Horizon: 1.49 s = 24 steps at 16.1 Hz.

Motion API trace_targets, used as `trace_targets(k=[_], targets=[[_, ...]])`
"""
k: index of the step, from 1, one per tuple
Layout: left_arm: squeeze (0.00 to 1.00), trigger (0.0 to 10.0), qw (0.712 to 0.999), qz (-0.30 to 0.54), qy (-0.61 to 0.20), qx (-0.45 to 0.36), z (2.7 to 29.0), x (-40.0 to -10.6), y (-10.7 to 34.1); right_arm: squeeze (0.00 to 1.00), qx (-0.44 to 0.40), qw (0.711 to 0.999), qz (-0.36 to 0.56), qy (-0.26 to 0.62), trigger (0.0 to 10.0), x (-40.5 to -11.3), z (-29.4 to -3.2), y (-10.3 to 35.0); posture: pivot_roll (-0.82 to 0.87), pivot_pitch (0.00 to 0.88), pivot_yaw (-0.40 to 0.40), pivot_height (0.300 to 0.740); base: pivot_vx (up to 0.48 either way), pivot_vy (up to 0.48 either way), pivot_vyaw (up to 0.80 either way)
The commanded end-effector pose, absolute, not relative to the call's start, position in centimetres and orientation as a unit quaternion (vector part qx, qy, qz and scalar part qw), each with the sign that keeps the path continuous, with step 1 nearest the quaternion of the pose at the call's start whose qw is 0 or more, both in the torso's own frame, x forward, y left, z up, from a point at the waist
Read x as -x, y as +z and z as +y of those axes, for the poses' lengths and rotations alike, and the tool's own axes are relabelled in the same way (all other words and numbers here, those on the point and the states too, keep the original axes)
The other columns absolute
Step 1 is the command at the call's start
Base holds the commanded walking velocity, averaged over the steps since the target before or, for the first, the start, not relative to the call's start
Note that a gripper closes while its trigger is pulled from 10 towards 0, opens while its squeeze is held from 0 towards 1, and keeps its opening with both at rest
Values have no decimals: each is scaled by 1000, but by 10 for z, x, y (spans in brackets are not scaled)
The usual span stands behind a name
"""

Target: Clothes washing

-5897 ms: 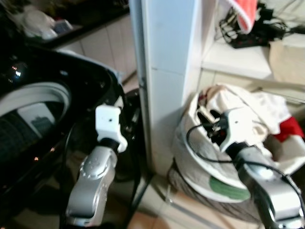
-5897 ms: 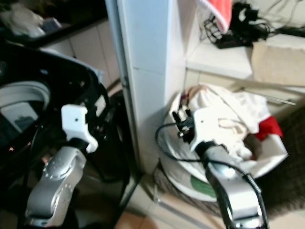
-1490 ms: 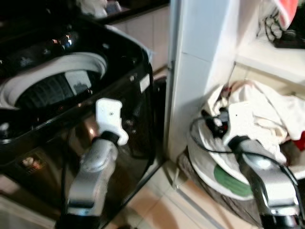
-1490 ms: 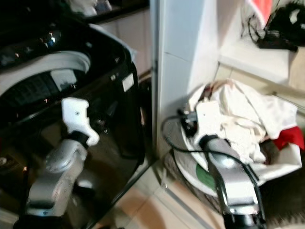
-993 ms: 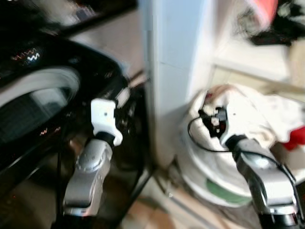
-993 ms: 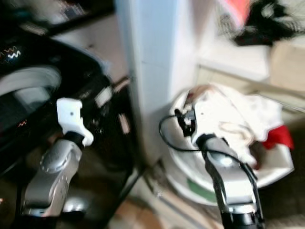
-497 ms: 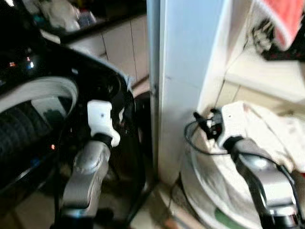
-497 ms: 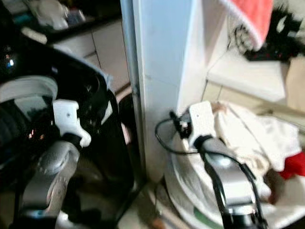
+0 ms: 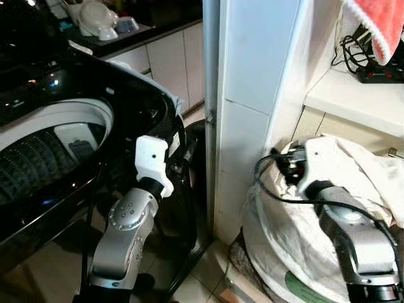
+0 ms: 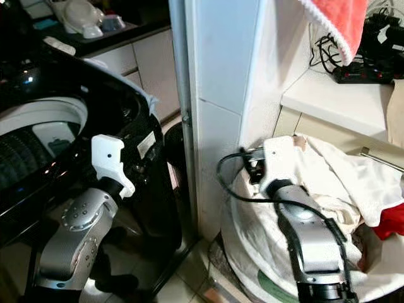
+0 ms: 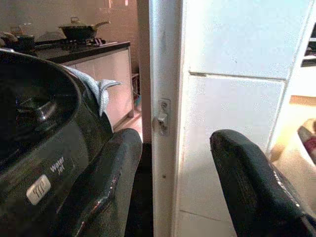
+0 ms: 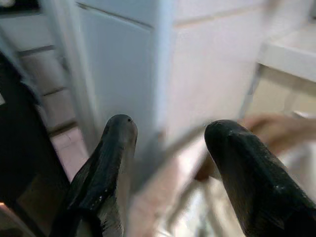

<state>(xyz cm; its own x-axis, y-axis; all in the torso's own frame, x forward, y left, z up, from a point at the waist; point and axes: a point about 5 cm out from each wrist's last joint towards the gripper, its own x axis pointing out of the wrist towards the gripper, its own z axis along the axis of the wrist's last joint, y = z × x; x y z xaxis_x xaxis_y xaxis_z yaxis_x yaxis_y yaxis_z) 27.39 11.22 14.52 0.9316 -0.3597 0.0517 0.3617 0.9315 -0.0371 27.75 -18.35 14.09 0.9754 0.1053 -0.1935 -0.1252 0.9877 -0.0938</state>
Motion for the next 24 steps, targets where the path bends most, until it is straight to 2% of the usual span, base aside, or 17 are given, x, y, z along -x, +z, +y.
trace_targets(k=[1, 2, 6, 11, 13, 15, 16, 20, 21, 24], targets=[[0, 10000, 980, -10, -193, 39, 111, -274, 144, 0, 49, 993, 96, 39, 10000, -281, -193, 145, -105, 19, 70, 740, 0, 0, 0], [0, 10000, 978, -17, -201, 43, 110, -273, 147, 1000, 59, 993, 94, 35, 10000, -281, -196, 148, -105, 19, 68, 740, 0, 0, 0], [0, 10000, 960, -38, -278, 21, 105, -263, 154, 1000, 77, 991, 96, -46, 10000, -280, -226, 167, -108, 19, 68, 740, 0, 0, 0], [0, 10000, 914, -48, -402, -1, 100, -240, 168, 1000, 76, 979, 167, -94, 10000, -271, -258, 162, -103, 13, 65, 740, 0, 0, 0], [0, 10000, 909, -43, -414, -4, 102, -234, 168, 1000, 64, 975, 187, -99, 10000, -266, -261, 156, -101, 15, 69, 740, 0, 0, 0], [0, 10000, 916, -38, -400, -4, 102, -236, 166, 1000, 39, 967, 229, -101, 10000, -263, -262, 138, -95, 19, 75, 740, 0, 0, 0], [0, 10000, 921, -32, -389, -5, 102, -239, 165, 0, 31, 964, 243, -99, 10000, -263, -263, 132, -96, 20, 79, 740, 0, 0, 0], [0, 10000, 919, -36, -392, -1, 99, -240, 168, 0, 15, 961, 261, -91, 10000, -267, -272, 117, -93, 14, 86, 740, 0, 0, 0], [0, 10000, 919, -37, -392, -1, 100, -241, 169, 0, -2, 966, 249, -75, 10000, -272, -273, 113, -93, 13, 89, 740, 0, 0, 0], [0, 10000, 919, -40, -393, -4, 100, -243, 170, 0, 15, 976, 216, -19, 10000, -285, -273, 105, -89, 9, 93, 740, 0, 0, 0]])
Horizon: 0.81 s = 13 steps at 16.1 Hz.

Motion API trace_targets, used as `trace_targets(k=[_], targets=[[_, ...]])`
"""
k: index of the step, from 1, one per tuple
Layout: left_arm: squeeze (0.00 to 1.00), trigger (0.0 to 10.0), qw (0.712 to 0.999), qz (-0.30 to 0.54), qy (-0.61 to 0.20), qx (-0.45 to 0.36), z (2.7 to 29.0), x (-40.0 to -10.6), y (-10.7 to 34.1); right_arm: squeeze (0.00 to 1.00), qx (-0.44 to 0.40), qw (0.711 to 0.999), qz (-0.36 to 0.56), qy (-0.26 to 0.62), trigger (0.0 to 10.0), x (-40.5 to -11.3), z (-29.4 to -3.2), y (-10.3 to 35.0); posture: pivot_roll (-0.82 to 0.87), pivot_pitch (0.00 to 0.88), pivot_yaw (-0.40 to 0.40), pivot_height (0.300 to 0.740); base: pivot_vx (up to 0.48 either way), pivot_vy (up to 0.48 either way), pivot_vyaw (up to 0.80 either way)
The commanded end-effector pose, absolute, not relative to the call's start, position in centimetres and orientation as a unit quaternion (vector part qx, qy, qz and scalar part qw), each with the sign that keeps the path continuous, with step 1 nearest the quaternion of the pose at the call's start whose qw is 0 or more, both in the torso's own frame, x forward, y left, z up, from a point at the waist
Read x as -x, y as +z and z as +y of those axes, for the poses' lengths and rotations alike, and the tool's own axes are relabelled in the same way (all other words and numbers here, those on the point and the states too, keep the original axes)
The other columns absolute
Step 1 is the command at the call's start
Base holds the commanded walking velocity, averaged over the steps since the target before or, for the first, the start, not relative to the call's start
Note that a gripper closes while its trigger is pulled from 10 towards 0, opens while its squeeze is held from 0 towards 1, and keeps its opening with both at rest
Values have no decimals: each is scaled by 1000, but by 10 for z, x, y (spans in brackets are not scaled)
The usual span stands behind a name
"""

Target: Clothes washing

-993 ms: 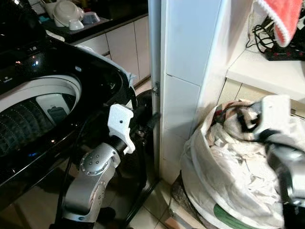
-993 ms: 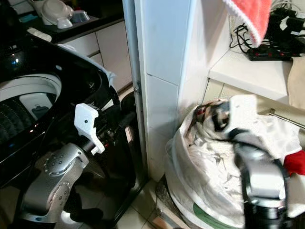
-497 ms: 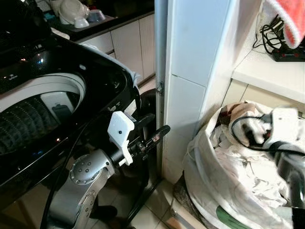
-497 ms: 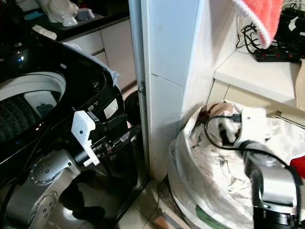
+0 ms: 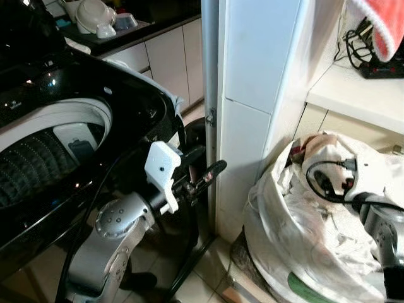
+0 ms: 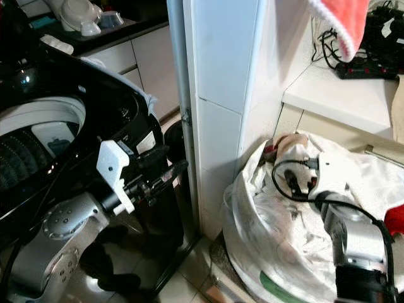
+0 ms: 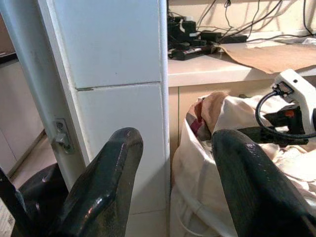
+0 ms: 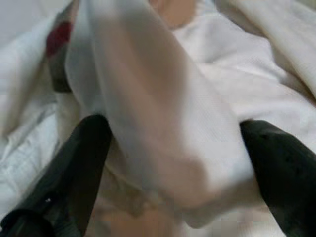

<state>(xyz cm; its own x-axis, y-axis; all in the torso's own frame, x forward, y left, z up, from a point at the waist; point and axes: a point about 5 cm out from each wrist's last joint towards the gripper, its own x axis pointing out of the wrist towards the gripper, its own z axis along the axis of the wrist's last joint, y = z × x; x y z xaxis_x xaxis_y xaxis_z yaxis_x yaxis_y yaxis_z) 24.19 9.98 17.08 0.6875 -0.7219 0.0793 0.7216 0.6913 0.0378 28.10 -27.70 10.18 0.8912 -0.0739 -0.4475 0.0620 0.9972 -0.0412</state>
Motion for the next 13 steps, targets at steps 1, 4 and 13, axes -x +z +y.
trace_targets(k=[1, 4, 13], targets=[[0, 10000, 917, -43, -396, -5, 100, -243, 171, 0, 19, 975, 222, -15, 8471, -287, -276, 99, -84, 4, 92, 740, 0, 0, 0], [0, 10000, 916, -41, -400, -2, 100, -242, 171, 0, 43, 973, 226, -5, 275, -291, -281, 93, -74, 0, 86, 740, 0, 0, 0], [0, 10000, 911, -33, -410, 4, 97, -238, 167, 0, 66, 977, 197, 38, 0, -292, -280, 93, -81, 0, 87, 740, 0, 0, 0]])
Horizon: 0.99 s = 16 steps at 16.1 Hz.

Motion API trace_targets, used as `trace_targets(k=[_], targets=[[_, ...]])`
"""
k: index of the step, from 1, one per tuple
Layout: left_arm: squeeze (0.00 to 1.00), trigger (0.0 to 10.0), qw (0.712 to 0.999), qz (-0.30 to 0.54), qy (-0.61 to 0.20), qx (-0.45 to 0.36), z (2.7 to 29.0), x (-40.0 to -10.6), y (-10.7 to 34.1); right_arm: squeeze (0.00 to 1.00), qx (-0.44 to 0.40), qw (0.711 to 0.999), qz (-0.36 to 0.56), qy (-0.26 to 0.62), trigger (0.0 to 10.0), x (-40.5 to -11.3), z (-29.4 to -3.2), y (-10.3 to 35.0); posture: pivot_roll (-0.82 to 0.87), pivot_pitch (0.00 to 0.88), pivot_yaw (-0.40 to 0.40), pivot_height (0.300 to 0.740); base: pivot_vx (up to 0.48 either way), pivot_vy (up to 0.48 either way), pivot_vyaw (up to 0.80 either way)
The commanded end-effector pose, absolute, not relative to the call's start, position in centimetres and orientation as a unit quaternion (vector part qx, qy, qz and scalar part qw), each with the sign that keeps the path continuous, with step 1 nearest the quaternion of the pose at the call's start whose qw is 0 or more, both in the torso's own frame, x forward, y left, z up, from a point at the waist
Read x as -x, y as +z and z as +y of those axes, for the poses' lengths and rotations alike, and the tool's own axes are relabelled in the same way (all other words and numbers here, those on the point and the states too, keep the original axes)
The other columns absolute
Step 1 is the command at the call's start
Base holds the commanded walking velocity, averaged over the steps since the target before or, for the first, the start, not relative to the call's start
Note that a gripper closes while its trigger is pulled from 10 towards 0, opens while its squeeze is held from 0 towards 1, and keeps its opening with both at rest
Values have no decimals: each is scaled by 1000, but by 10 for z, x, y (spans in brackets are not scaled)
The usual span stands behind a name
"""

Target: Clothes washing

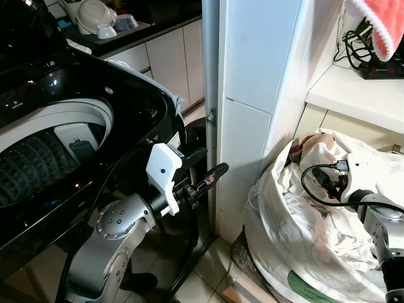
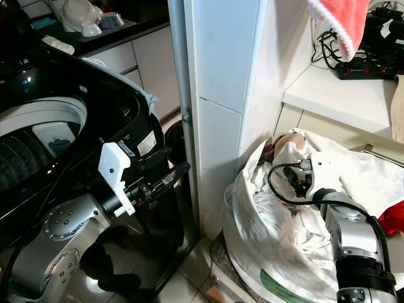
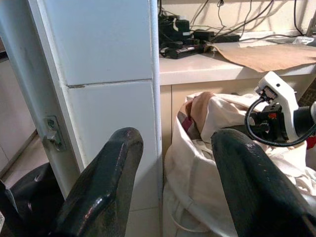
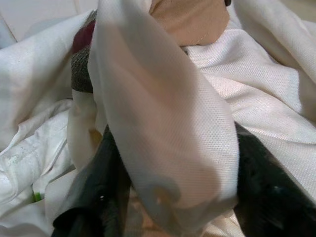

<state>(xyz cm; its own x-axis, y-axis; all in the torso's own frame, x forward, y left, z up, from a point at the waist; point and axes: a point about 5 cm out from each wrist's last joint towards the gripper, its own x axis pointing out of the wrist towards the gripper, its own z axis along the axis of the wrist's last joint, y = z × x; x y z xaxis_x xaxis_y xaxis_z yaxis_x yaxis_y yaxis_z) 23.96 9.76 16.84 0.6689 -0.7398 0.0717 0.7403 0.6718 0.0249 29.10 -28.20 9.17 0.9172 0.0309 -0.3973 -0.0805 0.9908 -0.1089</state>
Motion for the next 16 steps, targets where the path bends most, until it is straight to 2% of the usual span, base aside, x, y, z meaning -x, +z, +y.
trace_targets(k=[1, 12, 16], targets=[[0, 10000, 911, -32, -410, 4, 97, -238, 167, 0, 67, 978, 195, 39, 0, -291, -281, 93, -81, 0, 87, 740, 0, 0, 0], [0, 10000, 910, -27, -414, 7, 96, -237, 164, 0, 69, 980, 177, 58, 0, -275, -288, 107, -96, 5, 96, 740, 0, 0, 0], [0, 10000, 911, -27, -412, 7, 97, -237, 164, 0, 63, 977, 165, 118, 0, -264, -290, 129, -96, 5, 94, 740, 0, 0, 0]])
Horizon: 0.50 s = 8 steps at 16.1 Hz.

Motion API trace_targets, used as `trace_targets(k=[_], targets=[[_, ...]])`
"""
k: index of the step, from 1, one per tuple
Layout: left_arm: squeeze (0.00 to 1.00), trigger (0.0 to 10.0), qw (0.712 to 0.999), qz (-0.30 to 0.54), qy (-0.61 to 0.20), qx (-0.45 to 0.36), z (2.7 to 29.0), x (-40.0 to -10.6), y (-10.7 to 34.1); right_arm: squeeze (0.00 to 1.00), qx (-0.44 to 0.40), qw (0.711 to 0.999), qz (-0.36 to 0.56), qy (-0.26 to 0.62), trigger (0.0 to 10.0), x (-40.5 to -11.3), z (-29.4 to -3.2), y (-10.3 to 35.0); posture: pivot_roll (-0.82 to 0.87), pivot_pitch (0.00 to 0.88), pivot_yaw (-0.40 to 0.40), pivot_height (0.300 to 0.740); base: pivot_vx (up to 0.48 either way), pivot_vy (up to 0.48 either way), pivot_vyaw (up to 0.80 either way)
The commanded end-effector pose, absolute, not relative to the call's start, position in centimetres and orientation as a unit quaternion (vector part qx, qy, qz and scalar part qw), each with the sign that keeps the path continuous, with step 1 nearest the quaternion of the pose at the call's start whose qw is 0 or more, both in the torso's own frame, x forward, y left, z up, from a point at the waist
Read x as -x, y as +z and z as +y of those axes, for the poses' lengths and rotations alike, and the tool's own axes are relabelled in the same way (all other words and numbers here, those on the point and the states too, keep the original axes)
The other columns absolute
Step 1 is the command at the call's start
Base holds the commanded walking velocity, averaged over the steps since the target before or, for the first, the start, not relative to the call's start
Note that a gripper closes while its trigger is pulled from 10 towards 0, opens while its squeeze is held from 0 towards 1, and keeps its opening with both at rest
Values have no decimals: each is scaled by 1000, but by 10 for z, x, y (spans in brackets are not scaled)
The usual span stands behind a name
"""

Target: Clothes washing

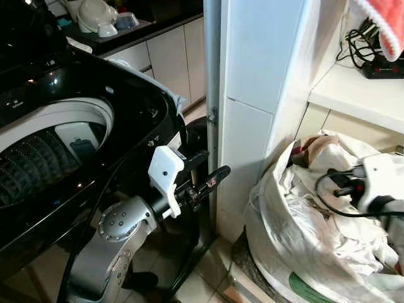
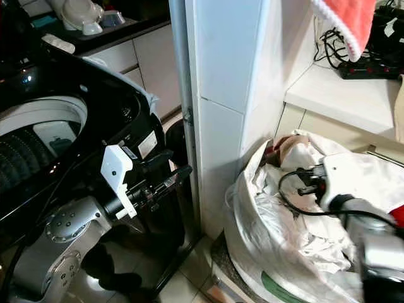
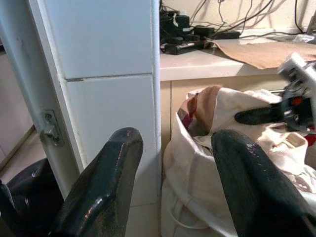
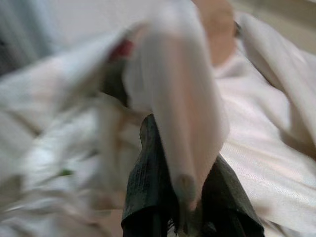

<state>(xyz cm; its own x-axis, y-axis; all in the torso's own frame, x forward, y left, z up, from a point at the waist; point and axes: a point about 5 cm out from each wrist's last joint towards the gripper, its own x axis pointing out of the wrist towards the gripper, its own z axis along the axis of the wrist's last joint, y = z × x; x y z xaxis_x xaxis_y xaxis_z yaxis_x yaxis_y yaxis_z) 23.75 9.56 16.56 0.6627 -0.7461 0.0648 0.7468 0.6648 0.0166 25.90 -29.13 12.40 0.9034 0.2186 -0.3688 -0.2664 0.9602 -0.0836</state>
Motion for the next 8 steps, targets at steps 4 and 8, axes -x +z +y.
trace_targets(k=[4, 8], targets=[[0, 10000, 915, -50, -401, 16, 99, -240, 171, 0, 76, 936, 110, 325, 0, -241, -270, 199, -107, 3, 102, 740, 0, 0, 0], [0, 10000, 914, -102, -390, 52, 94, -248, 193, 0, 43, 888, 7, 457, 0, -234, -238, 265, -117, 0, 96, 740, 0, 0, 0]])
